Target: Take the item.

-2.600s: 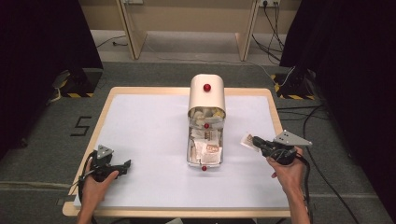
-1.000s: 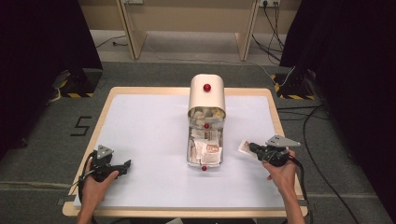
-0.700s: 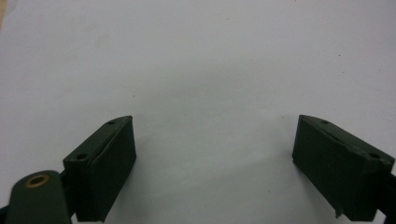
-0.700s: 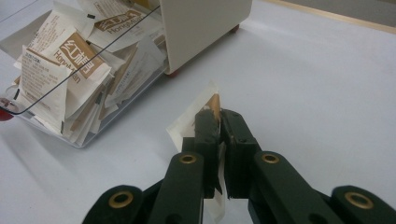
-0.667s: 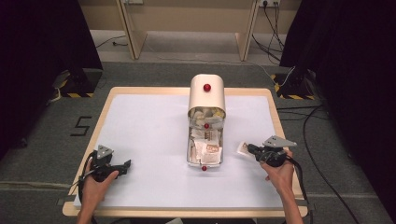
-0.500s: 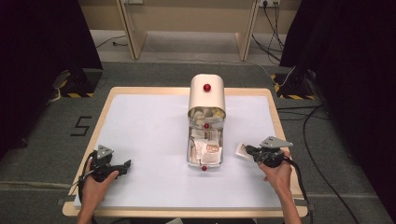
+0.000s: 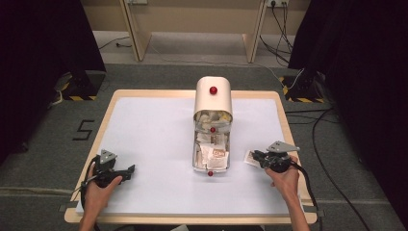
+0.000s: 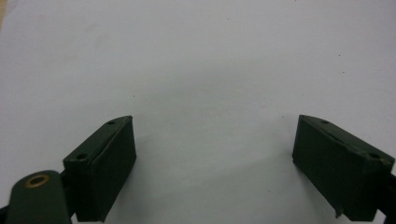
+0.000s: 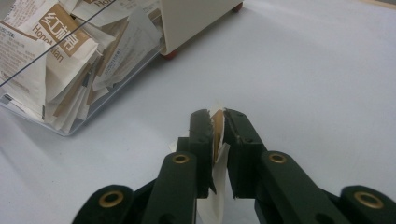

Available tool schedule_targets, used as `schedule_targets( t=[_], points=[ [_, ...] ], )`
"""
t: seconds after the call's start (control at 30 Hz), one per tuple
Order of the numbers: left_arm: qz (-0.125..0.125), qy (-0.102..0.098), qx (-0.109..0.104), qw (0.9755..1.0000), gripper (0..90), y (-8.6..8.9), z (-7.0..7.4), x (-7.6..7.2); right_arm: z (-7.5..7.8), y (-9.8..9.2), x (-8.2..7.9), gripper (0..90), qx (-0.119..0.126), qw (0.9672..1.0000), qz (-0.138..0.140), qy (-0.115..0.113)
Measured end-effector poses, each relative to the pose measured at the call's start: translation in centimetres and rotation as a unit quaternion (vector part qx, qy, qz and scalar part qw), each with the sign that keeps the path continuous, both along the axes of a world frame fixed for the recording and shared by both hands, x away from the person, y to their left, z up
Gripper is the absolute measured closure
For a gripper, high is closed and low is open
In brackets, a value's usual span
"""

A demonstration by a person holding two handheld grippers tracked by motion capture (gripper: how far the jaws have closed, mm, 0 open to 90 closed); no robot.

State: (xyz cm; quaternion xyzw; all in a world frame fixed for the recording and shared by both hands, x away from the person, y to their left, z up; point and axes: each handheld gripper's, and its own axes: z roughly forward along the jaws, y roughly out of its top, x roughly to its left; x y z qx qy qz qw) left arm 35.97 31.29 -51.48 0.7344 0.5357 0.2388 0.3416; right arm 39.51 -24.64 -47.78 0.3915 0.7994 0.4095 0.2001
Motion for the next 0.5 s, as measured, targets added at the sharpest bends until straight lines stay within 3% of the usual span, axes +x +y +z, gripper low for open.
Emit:
schedule_targets(
  t=[0.17, 0.23, 0.37, 0.43, 0.5],
  points=[
    [0.000, 0.000, 0.000, 1.0000, 12.5, 0.00, 0.00, 0.00, 0.22, -0.15, -0.05, 72.7, 0.005, 1.0000, -0.005, -0.004],
    [0.000, 0.000, 0.000, 1.0000, 12.5, 0.00, 0.00, 0.00, 0.40, -0.28, -0.07, 63.1, 0.003, 0.9998, -0.016, -0.011],
    [0.000, 0.000, 0.000, 1.0000, 12.5, 0.00, 0.00, 0.00, 0.48, -0.40, -0.06, 58.1, 0.002, 0.9997, -0.022, -0.012],
    [0.000, 0.000, 0.000, 1.0000, 12.5, 0.00, 0.00, 0.00, 0.56, -0.43, -0.04, 48.0, 0.002, 0.9994, -0.032, -0.011],
    [0.000, 0.000, 0.000, 1.0000, 12.5, 0.00, 0.00, 0.00, 0.57, -0.46, 0.01, 45.1, 0.001, 0.9993, -0.035, -0.011]
  ],
)
